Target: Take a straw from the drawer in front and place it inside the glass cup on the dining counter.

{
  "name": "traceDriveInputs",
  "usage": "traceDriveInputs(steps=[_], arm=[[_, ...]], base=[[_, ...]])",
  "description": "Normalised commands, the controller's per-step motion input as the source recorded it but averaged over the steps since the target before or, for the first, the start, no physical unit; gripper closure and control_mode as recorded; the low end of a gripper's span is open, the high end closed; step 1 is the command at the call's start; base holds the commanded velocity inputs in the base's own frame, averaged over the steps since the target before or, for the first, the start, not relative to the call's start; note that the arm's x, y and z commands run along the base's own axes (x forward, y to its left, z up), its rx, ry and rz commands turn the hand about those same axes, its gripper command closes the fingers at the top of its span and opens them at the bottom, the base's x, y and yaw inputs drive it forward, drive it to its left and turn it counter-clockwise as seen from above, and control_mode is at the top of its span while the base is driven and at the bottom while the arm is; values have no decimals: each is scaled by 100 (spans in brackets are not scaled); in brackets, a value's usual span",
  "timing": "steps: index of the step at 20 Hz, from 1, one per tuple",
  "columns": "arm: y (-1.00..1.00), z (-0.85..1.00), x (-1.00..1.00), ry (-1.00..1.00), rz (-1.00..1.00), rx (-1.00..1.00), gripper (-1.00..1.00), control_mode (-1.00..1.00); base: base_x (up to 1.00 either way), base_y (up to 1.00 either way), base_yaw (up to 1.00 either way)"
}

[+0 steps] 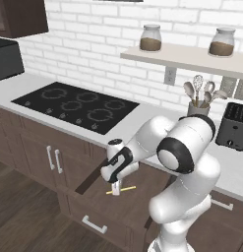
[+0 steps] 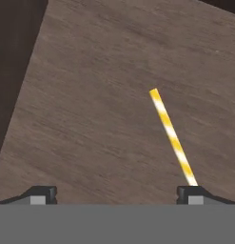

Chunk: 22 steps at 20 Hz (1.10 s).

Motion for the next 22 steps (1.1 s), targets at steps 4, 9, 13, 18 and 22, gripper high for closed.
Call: traceDriveInputs(steps=[4, 9, 13, 18, 22], arm=[[11, -24, 10, 3, 0, -2, -100, -100], [6, -31, 26, 0, 0, -4, -100, -100], [0, -34, 10, 0, 1, -5, -100, -100], [0, -24, 19, 0, 2, -2, -100, -100], [0, -11, 44, 1, 1, 0, -100, -100]], base=[[0, 0, 0], [0, 0, 0], [0, 0, 0], [0, 0, 0], [0, 0, 0]])
